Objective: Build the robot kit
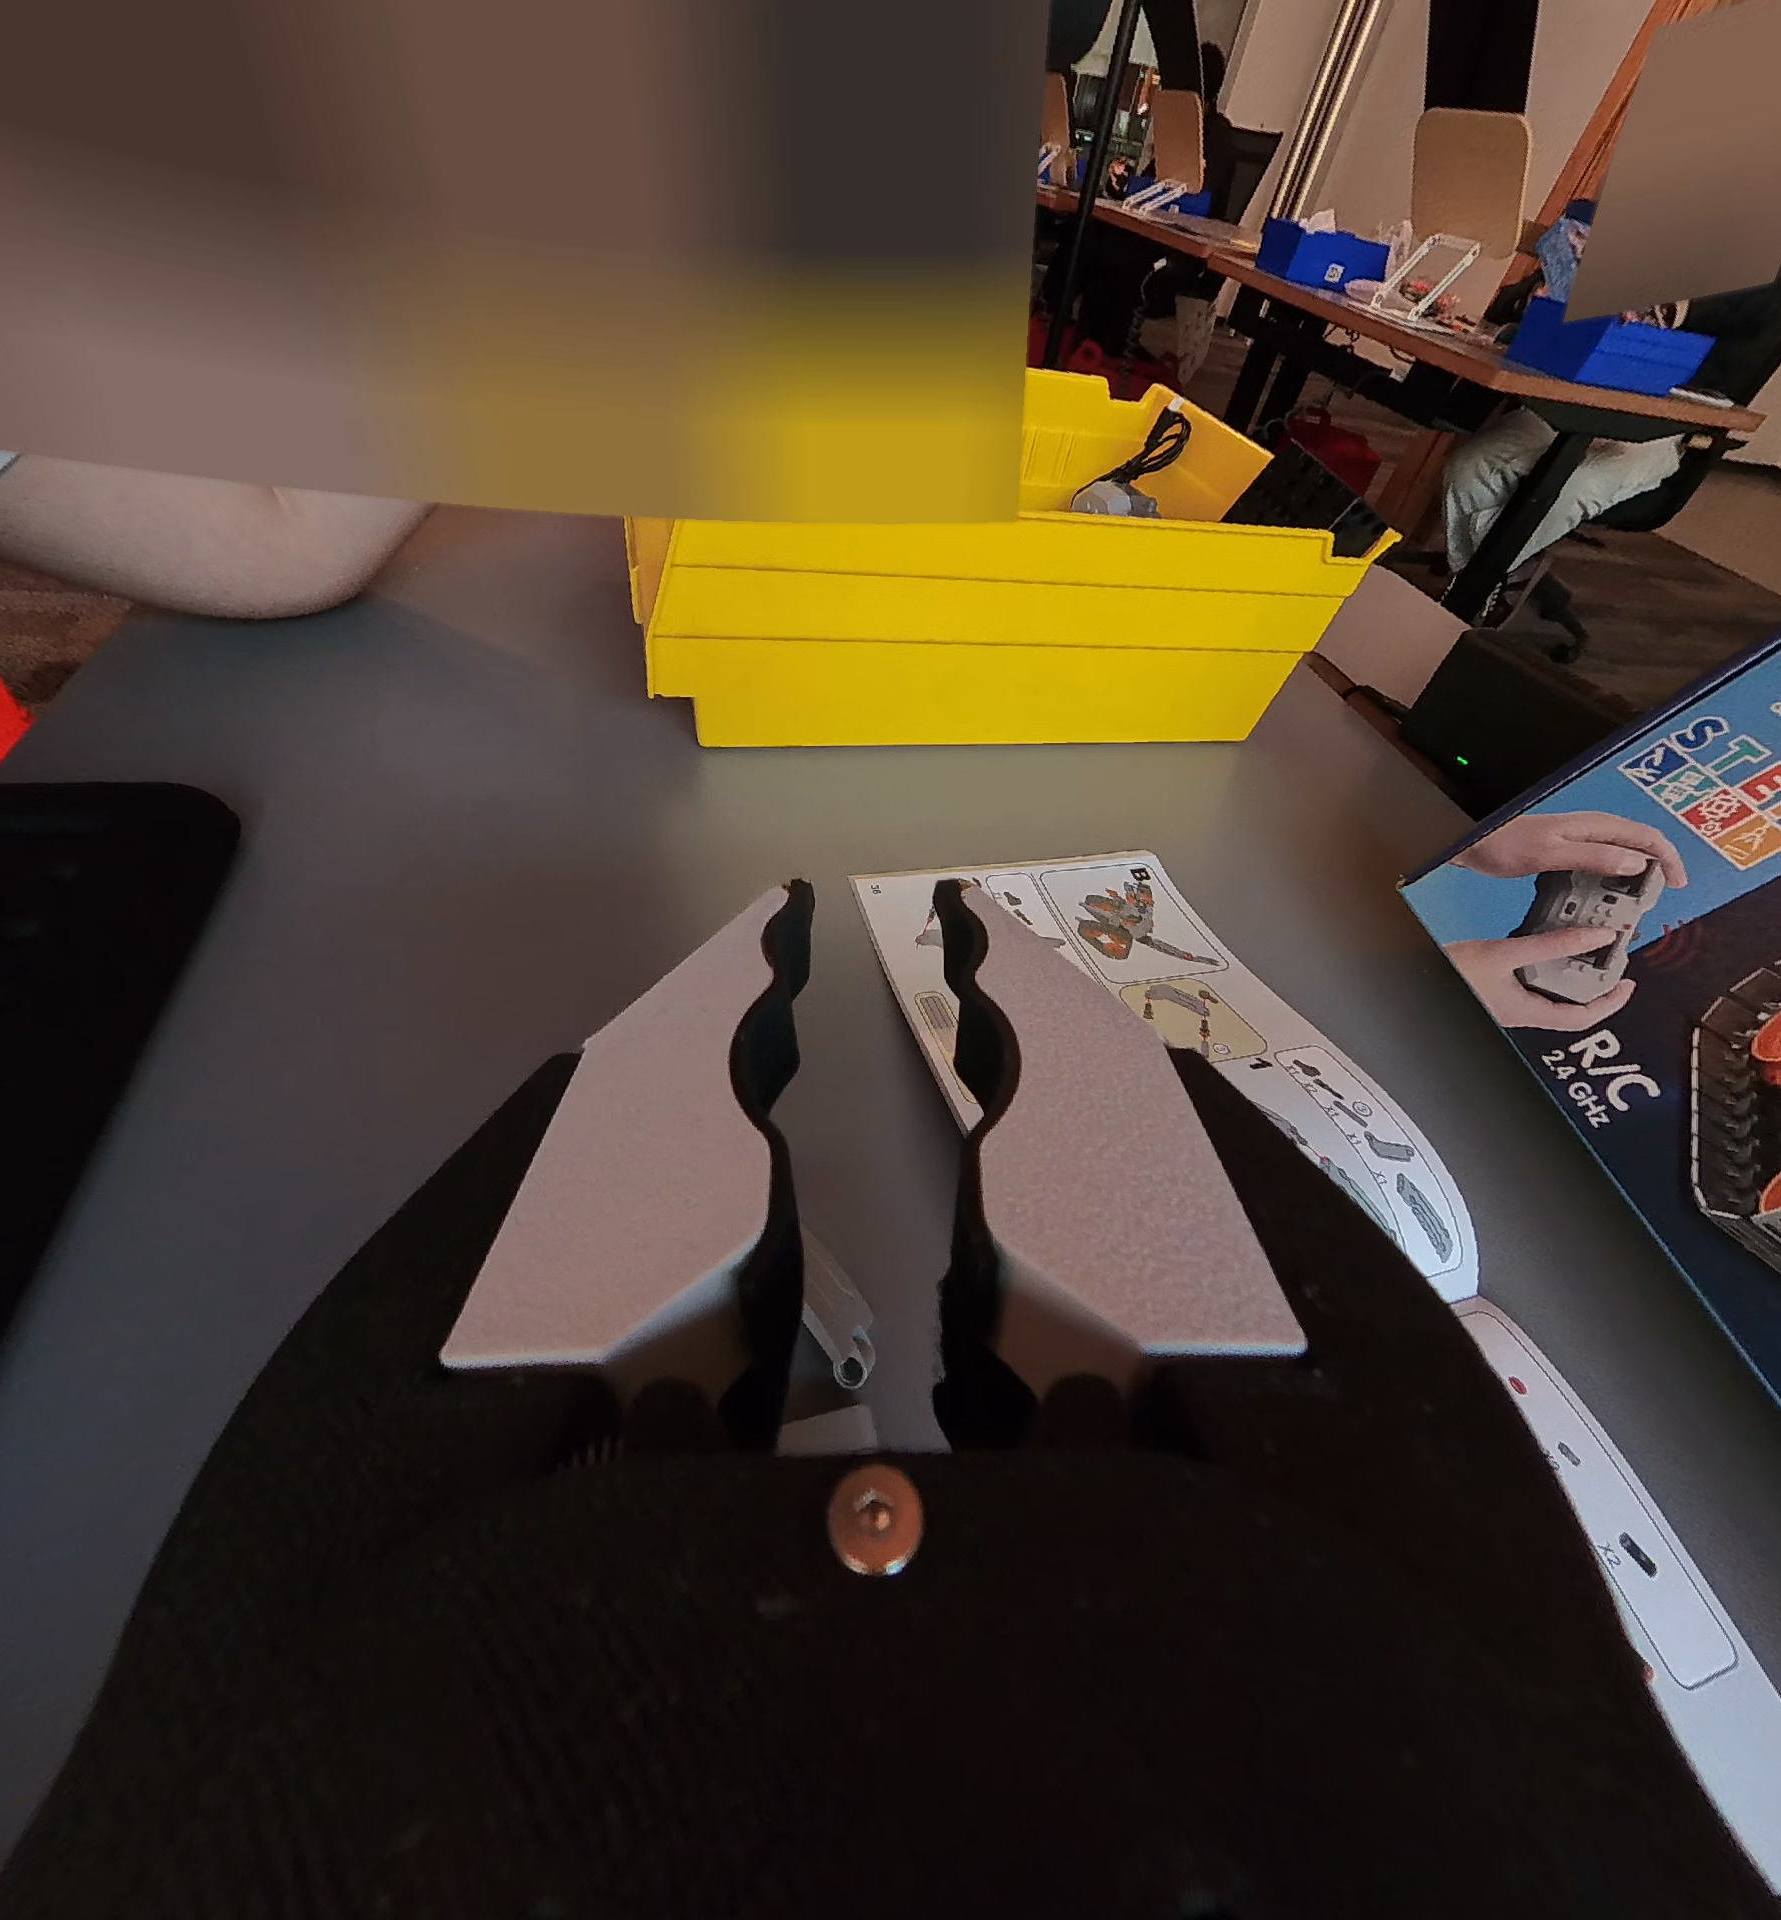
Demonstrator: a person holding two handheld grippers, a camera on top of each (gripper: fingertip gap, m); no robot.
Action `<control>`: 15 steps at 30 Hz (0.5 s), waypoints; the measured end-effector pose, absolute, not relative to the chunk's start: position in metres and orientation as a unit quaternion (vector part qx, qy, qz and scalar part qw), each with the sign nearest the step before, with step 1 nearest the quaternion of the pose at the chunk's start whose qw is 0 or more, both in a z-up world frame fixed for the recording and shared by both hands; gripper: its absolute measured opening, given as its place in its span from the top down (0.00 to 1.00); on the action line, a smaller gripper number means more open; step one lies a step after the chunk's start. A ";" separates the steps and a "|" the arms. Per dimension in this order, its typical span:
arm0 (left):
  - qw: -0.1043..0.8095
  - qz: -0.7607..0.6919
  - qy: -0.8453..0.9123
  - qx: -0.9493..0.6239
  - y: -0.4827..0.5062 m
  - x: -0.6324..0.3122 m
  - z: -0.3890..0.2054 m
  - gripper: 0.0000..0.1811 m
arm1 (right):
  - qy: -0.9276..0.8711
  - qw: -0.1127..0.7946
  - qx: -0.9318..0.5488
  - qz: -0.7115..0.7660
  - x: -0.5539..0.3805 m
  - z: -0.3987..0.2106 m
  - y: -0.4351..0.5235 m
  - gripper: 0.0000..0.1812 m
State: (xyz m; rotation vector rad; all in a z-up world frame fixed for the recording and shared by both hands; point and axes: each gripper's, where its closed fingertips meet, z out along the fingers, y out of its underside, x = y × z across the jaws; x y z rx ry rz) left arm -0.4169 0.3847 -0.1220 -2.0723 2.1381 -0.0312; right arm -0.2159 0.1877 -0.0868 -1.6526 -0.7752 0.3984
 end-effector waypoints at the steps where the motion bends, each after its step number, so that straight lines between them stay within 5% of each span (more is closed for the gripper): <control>1: 0.084 -0.011 0.715 -0.694 0.385 -0.416 -0.121 0.97 | -0.333 0.594 -0.712 0.172 -0.216 -0.087 0.188 0.87; 15: 0.070 0.000 0.694 -0.717 0.390 -0.426 -0.125 0.97 | -0.333 0.586 -0.718 0.173 -0.214 -0.092 0.189 0.87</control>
